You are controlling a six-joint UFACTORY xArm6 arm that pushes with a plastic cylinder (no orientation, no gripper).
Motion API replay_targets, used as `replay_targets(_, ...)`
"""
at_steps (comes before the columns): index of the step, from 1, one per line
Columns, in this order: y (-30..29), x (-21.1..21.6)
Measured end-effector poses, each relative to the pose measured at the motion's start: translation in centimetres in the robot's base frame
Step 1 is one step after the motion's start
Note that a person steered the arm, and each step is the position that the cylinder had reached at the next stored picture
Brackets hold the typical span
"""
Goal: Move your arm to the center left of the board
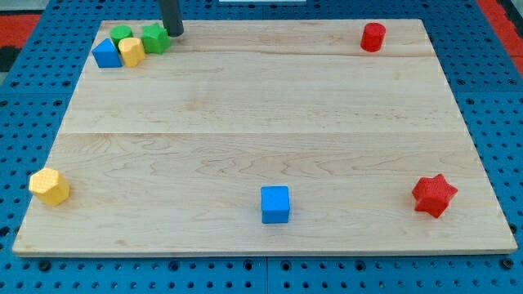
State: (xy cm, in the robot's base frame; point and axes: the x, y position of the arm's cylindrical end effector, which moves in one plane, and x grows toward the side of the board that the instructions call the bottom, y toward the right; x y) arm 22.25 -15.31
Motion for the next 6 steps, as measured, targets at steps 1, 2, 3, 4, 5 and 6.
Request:
replay_targets(1, -1.7, 0.0)
replay_targets(2, -2.6, -0.6)
replay_targets(3, 3.2, -1.4)
replay_targets(4, 5.0, 3.3)
replay_targets(5, 3.3, 9.3)
replay_targets(6, -2.7, 13.3)
